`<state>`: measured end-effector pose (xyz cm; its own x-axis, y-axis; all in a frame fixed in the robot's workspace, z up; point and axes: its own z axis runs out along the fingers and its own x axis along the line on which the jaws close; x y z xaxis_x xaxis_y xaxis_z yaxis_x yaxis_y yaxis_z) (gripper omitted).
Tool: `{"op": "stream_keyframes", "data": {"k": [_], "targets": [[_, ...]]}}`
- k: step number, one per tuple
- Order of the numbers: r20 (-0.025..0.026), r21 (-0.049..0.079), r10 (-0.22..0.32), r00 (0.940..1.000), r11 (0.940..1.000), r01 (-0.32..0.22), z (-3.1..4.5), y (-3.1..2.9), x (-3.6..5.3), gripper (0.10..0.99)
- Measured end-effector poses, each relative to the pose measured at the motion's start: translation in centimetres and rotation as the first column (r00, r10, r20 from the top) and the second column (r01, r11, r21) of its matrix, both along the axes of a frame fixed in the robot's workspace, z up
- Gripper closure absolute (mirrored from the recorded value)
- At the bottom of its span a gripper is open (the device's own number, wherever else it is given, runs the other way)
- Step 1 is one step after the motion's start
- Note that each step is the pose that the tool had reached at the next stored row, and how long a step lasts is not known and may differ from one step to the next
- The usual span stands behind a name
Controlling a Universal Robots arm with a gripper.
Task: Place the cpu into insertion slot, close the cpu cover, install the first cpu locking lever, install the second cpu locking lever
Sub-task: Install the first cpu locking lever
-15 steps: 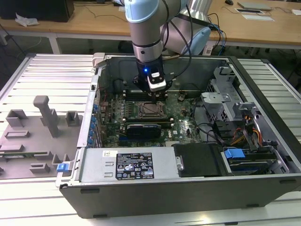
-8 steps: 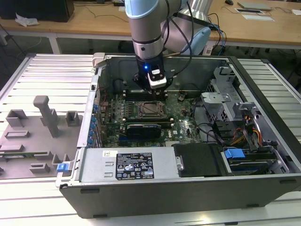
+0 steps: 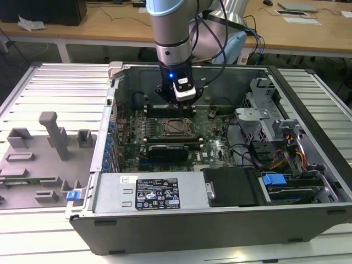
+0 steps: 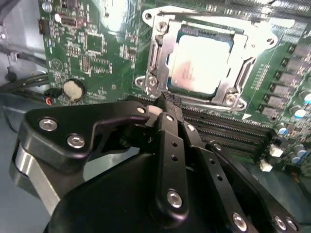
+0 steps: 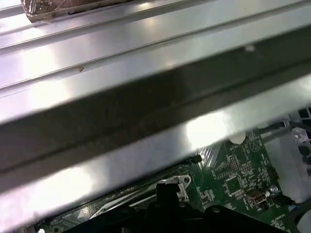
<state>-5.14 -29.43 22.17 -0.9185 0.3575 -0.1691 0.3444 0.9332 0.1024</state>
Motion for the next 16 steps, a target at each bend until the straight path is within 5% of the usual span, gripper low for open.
{"op": "stream_keyframes", "data": {"k": [6,11,12,13,14,15,16], "targets": [[0.0000,0.000,0.000,1.0000,1.0000,0.000,0.00,-1.37,-0.07,0.980],[-0.0004,-0.001,0.000,1.0000,1.0000,0.000,0.00,-1.50,-0.07,0.980],[-0.0035,-0.001,0.000,1.0000,1.0000,0.000,-0.01,-1.50,-0.06,0.980],[-0.0368,-0.001,0.000,0.9993,1.0000,0.000,-0.04,-1.50,0.01,0.980],[-0.0608,-0.001,0.000,0.9981,1.0000,0.000,-0.06,-1.50,0.04,0.980],[-0.0771,-0.001,0.000,0.9970,1.0000,0.000,-0.08,-1.50,0.07,0.980],[-0.0991,-0.001,0.000,0.9951,1.0000,0.000,-0.09,-1.50,0.12,0.980]]}}
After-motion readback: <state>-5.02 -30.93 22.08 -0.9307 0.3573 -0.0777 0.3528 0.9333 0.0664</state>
